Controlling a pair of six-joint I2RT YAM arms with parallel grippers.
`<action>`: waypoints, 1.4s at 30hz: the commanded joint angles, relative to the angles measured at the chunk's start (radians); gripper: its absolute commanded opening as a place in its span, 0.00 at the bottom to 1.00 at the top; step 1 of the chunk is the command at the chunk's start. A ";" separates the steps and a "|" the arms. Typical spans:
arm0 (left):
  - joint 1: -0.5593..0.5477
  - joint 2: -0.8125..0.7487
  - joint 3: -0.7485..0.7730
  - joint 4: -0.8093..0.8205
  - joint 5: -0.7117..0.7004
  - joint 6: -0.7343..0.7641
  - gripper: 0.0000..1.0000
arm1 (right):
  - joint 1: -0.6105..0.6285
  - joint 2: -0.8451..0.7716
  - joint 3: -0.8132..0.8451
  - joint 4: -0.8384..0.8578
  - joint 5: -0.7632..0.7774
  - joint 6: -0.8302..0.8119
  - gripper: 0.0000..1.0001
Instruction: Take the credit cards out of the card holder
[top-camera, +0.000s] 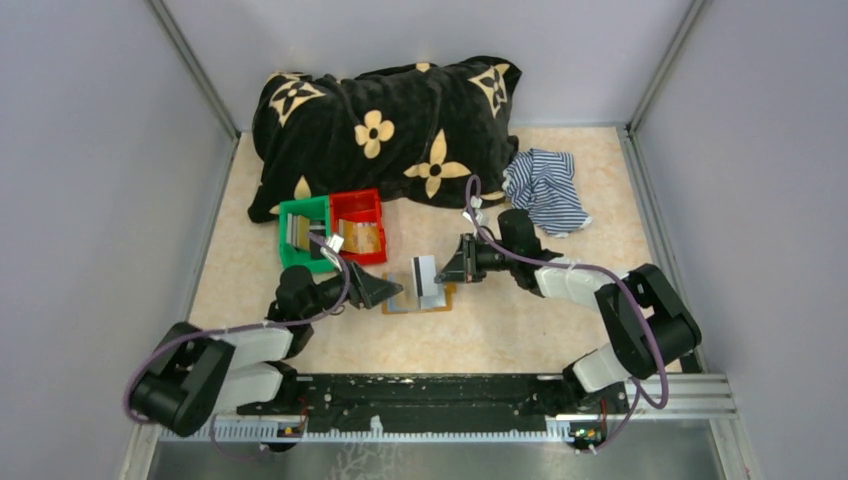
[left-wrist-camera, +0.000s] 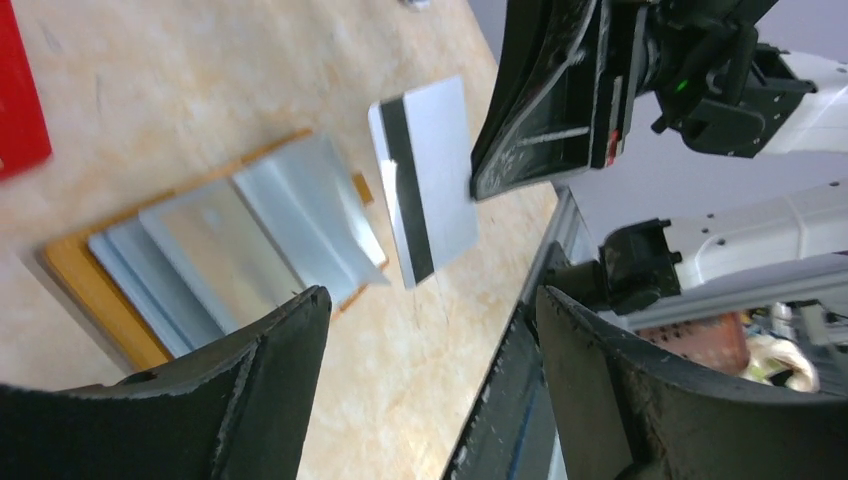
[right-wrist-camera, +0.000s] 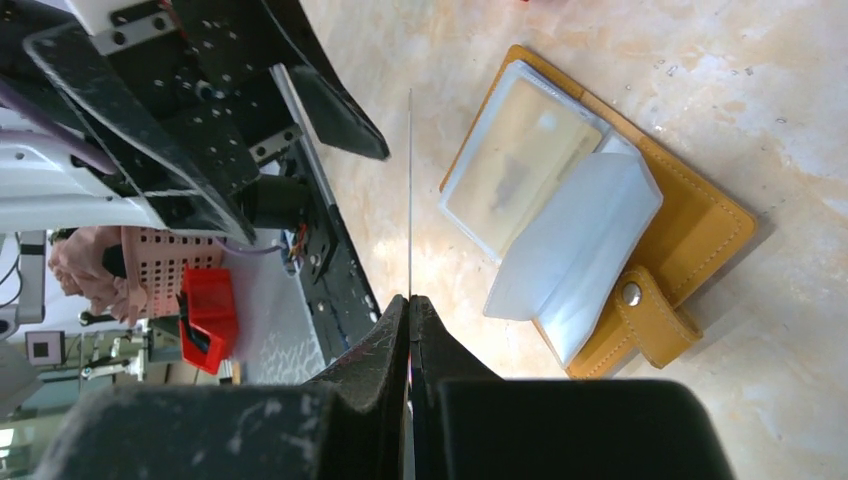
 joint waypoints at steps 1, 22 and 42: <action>0.007 -0.236 0.082 -0.474 -0.135 0.196 0.82 | -0.011 -0.007 0.018 0.087 -0.041 0.023 0.00; 0.005 -0.157 0.100 -0.181 0.007 0.126 0.77 | 0.112 0.080 0.059 0.311 -0.074 0.180 0.00; 0.005 -0.173 0.058 -0.117 0.027 0.067 0.13 | 0.141 0.136 0.115 0.316 -0.073 0.176 0.00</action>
